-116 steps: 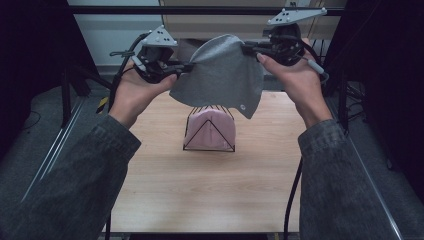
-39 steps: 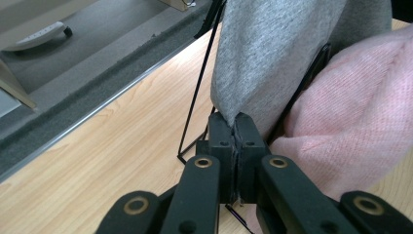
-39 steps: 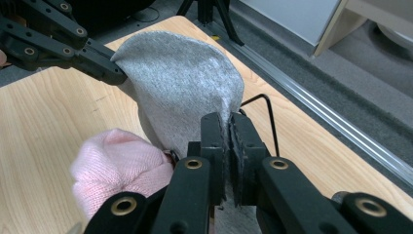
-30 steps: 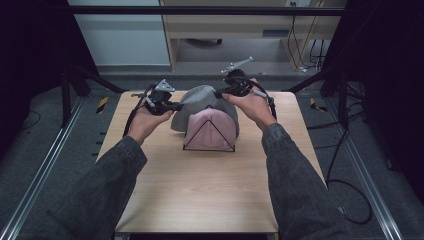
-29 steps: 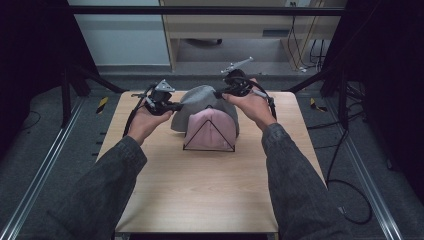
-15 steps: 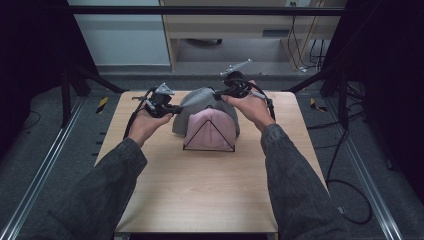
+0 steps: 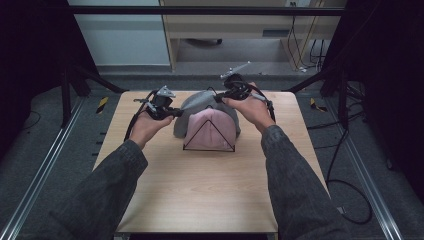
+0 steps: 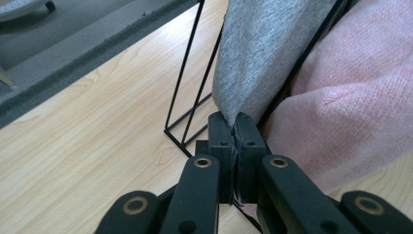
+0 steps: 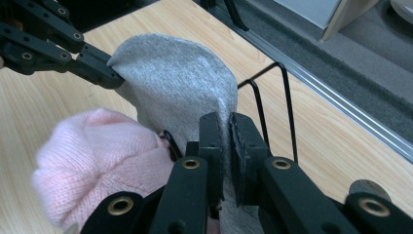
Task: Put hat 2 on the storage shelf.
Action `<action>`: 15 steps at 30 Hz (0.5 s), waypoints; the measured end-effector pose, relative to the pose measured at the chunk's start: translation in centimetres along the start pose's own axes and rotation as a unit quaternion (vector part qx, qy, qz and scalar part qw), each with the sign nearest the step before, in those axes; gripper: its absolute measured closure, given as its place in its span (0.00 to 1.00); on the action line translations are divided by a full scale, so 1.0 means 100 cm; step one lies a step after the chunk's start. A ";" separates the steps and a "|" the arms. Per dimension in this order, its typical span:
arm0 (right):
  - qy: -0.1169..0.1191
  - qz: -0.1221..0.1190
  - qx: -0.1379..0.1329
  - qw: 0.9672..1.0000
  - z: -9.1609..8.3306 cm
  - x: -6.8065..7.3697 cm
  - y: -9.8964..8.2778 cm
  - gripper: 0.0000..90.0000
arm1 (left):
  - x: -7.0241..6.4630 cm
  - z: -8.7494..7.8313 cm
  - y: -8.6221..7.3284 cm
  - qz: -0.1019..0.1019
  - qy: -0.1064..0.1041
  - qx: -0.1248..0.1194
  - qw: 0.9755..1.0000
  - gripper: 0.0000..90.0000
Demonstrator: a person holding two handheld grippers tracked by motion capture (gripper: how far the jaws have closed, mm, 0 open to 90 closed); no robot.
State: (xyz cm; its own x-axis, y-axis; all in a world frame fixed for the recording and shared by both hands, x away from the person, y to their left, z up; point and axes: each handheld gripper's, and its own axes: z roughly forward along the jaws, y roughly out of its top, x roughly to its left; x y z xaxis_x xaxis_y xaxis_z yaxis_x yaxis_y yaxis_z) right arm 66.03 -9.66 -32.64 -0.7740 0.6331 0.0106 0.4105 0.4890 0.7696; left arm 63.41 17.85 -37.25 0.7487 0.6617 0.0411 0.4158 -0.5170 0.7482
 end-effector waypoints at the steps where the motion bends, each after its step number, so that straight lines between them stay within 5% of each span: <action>1: -0.002 -0.001 0.004 1.000 0.000 0.000 -0.001 0.93 | -0.001 0.001 -0.001 0.001 -0.001 0.003 1.000 0.98; 9: -0.009 0.006 0.002 1.000 0.000 0.000 -0.003 0.82 | -0.002 0.003 -0.002 0.002 0.001 0.002 1.000 0.97; 15: -0.009 0.020 -0.002 1.000 -0.004 0.000 -0.003 0.65 | -0.002 0.003 -0.003 -0.005 0.003 0.003 1.000 0.95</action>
State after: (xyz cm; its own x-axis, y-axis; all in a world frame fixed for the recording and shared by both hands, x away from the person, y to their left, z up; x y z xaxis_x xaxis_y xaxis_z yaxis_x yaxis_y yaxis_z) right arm 65.71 -10.02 -32.67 -0.7481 0.6630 0.0299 0.4394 0.4611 0.7709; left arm 63.28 17.72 -37.70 0.7413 0.6701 0.0372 0.4262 -0.5129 0.7451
